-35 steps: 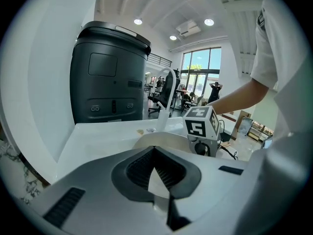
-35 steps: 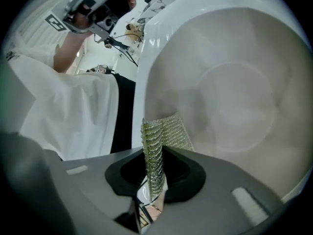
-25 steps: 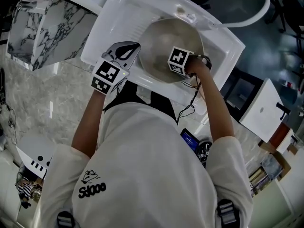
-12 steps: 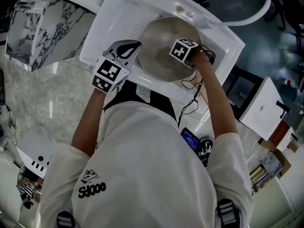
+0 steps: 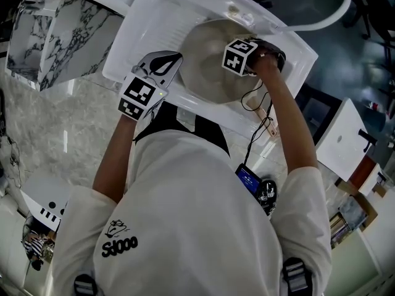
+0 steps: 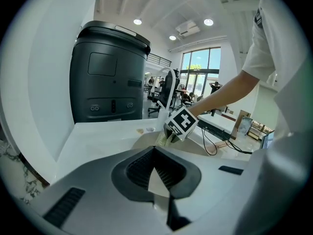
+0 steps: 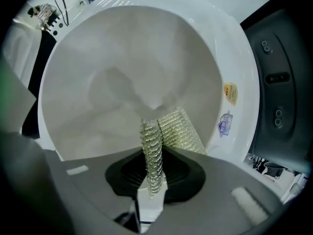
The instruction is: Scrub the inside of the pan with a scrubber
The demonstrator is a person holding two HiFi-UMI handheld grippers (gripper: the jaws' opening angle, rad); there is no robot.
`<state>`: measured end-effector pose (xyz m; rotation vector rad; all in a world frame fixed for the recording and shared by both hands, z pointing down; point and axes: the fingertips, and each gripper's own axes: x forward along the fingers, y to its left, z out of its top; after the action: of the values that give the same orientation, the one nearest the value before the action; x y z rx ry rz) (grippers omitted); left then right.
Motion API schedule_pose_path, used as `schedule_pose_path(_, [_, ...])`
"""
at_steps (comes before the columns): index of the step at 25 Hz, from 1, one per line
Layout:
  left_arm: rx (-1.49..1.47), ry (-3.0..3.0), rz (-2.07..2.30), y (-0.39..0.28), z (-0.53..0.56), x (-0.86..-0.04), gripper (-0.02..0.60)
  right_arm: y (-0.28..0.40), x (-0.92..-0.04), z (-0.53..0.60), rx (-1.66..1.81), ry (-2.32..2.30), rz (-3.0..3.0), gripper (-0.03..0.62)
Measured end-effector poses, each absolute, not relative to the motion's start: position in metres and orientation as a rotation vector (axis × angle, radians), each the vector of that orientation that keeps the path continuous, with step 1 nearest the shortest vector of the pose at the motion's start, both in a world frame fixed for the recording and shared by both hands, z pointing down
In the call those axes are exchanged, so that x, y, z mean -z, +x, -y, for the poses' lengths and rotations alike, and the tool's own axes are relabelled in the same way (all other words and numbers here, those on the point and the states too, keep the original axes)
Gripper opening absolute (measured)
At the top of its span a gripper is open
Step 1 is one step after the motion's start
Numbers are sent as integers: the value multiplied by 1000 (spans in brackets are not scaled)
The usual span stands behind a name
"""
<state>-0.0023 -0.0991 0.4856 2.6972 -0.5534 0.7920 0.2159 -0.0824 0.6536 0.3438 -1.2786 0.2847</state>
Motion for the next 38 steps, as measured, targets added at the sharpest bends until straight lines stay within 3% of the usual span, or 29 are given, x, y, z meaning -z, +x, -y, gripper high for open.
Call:
schedule_pose_path(14, [-784,2690,610,-15,104,-486,5,225,-635,-2,-588,42,1096,74])
schedule_pose_path(27, [-779,2701,621,-20,111,-478,5,147,-613,-78,-1111,-271,1358,71])
schedule_pose_path(33, [-752,2744,592,-11,114,-467,5,118,-568,-46,-1406,-79,1742,71])
schedule_pose_path(38, [-711,2830,557,3,124,-446,5,133,-524,-2,-1382,373,2071,71])
